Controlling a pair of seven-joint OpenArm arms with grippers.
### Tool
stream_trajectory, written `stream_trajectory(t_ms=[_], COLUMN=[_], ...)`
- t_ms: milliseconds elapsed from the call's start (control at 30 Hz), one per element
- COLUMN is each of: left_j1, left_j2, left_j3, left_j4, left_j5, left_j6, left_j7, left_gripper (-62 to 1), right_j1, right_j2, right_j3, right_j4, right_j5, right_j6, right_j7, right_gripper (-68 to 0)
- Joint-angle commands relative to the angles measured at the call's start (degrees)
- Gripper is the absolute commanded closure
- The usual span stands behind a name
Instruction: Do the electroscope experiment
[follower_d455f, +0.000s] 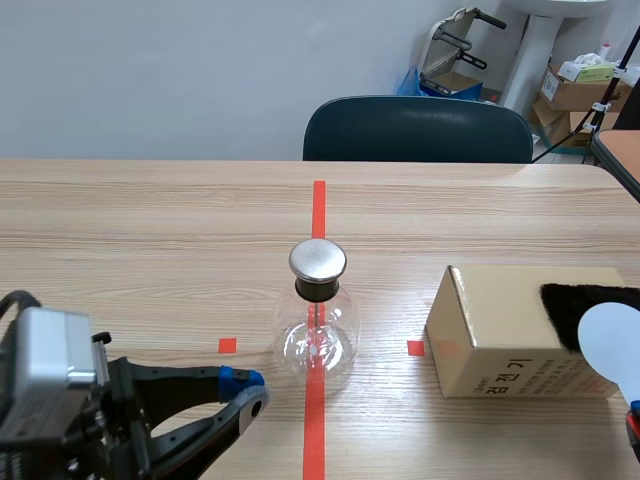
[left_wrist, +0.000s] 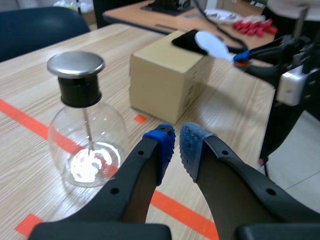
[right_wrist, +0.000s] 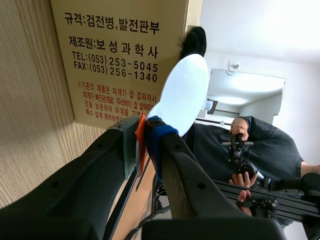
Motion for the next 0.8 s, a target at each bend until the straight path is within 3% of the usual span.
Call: stream_trajectory(t_ms=[0,200,433,600,767], left_j1=[-1.29,-5.73,-9.84,-12.39,-14.53], left_j2=[1.60,5.81,9.27,11.91,14.19], left_j3=[0.26,0.26,0.28,0.28,0.28], left_j4=[-0.37,-5.60,-12.55,-17.27,-21.90], left_j5=[-0.37,-0.39,-0.39,-0.39,-0.39], left_j6=[0.09,0.09,0.09,0.09,0.09], left_j7=[-0.39,2.25,2.34,3.28,3.32], left_gripper=[-5.9,-5.9,-5.9,-5.9,-5.9], right_j1=[-0.15,-1.16,-4.63,-4.17,-2.54], right_j2=[0.31,0.79,3.10,3.30,3.30], right_j3=[0.17,0.72,1.09,2.69,2.78], right_j4=[0.52,3.30,15.91,24.83,31.98], right_j5=[0.42,4.68,9.73,9.86,9.38], right_j6=[-2.62,-2.62,-2.05,5.86,10.84], right_j7=[0.02,2.14,0.94,-2.71,-5.66], right_gripper=[-2.0,-2.0,-1.9,-1.9,-1.9])
